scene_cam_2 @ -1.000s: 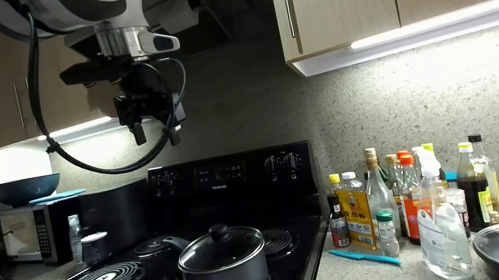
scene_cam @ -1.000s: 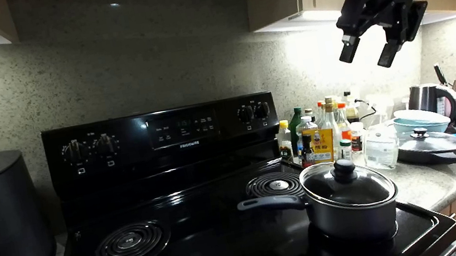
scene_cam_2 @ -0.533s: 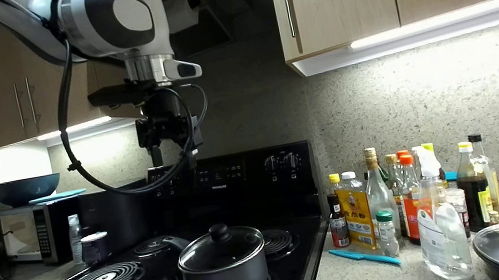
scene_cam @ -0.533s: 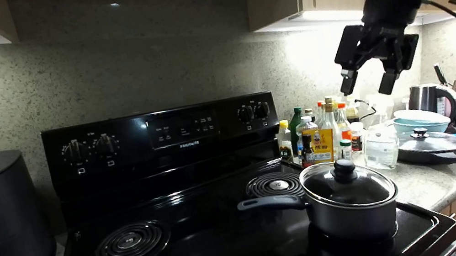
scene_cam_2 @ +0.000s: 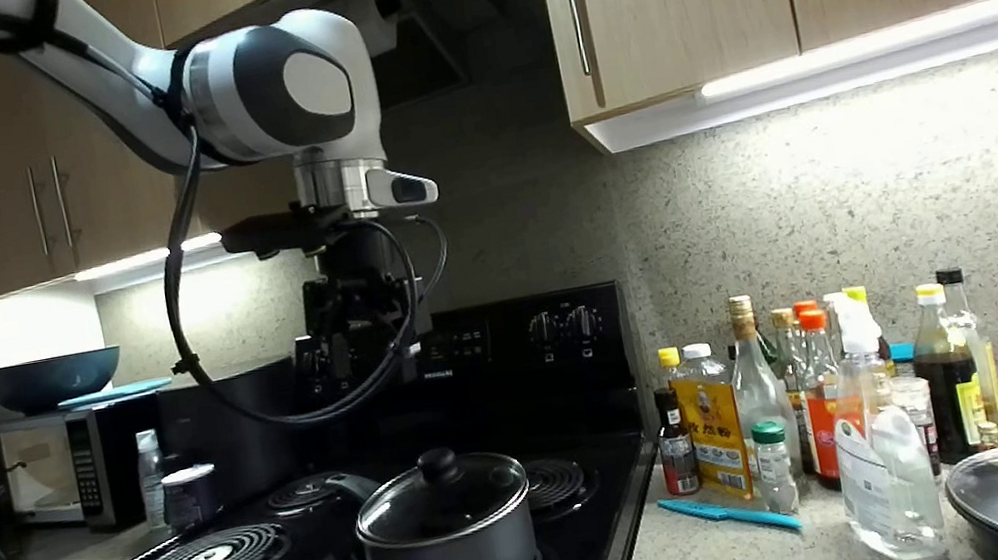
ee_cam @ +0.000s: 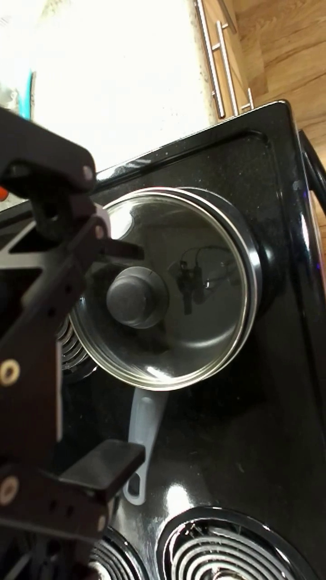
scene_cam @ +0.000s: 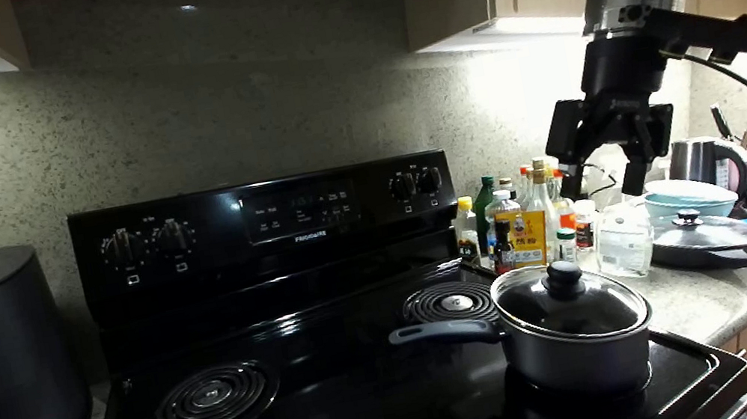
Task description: Remove the lid from the pot
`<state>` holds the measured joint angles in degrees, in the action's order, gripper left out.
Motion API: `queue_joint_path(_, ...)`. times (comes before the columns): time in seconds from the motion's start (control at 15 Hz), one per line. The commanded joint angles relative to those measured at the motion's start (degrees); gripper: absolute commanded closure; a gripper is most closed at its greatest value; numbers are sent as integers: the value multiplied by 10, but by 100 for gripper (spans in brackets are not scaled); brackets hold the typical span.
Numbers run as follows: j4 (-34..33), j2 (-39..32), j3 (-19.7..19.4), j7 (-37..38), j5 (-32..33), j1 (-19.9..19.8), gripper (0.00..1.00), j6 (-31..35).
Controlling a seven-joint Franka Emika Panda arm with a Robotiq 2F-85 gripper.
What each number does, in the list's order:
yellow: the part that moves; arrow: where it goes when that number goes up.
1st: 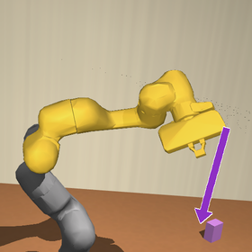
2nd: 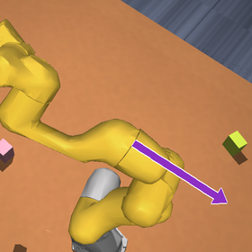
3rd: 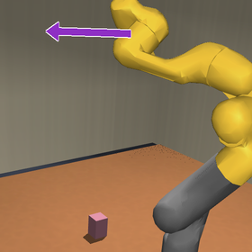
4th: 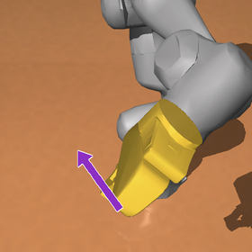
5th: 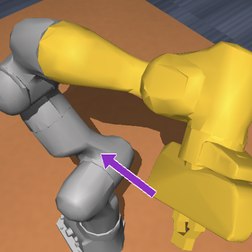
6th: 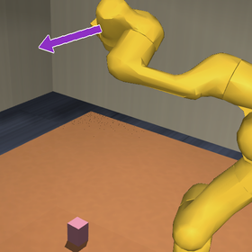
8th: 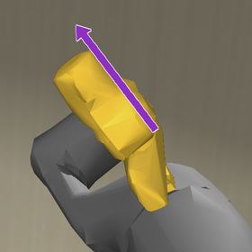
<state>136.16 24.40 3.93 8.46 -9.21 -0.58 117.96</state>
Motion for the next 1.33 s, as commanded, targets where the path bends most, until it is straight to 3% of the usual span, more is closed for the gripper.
queue_joint_path(0.0, -3, -1, -5, 2, 3, 6, 0, -3)
queue_joint_path(1.0, -68, -138, -29, 21, 9, -3, 0, -9)
queue_joint_path(1.27, -53, -124, -32, 0, 1, 2, 0, 1)
